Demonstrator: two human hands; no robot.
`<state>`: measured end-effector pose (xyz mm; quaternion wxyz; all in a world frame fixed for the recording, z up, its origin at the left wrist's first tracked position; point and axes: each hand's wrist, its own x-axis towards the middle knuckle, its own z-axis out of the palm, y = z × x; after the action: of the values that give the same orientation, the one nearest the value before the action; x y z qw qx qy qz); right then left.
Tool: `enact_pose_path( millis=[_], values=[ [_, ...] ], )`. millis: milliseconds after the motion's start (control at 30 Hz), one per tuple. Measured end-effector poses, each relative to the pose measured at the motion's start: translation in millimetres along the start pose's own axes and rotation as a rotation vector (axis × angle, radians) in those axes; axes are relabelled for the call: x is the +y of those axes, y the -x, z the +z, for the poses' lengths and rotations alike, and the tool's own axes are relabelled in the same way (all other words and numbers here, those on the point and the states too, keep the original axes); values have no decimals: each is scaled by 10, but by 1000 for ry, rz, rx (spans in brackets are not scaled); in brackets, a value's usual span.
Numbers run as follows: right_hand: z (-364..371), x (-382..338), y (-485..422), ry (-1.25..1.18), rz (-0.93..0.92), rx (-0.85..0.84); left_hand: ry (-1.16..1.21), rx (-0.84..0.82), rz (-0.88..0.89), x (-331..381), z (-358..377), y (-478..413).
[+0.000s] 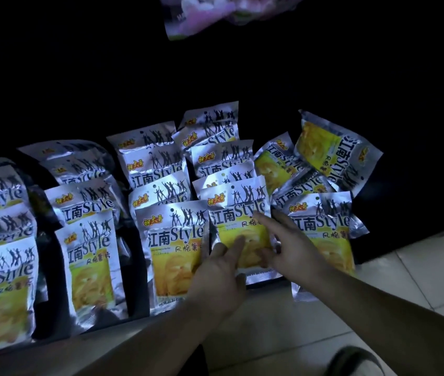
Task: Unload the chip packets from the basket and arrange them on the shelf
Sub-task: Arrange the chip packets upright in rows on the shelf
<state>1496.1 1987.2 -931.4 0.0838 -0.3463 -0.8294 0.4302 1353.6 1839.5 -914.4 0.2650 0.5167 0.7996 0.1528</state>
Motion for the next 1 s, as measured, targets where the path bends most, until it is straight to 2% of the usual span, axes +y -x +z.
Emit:
enact_pose_path(
  millis=[100, 267, 367, 500, 633, 700, 833, 900, 1000],
  values=[
    [-188, -6, 117, 47, 9, 133, 5, -7, 34, 72, -44, 56],
    [-648, 265, 500, 190, 267, 353, 80, -103, 104, 387, -35, -2],
    [-741, 451, 717, 191, 362, 354, 50, -188, 160, 662, -13, -210],
    [-694, 542, 719, 149, 447, 304, -43, -213, 204, 1036, 85, -494],
    [-702, 605, 624, 22, 527, 254, -87, -343, 66, 1232, 372, -684],
    [-713, 624, 603, -55, 516, 280, -9, -372, 6, 1241, 502, -703],
    [-750, 580, 635, -121, 439, 345, 446, -341, -48, 1218, 571, -601],
    [-798, 476, 679, -142, 390, 377, 567, -254, -41, 1222, 529, -587],
    [-935, 200, 712, -208, 278, 435, 723, -22, -56, 1222, 202, -579]
  ],
)
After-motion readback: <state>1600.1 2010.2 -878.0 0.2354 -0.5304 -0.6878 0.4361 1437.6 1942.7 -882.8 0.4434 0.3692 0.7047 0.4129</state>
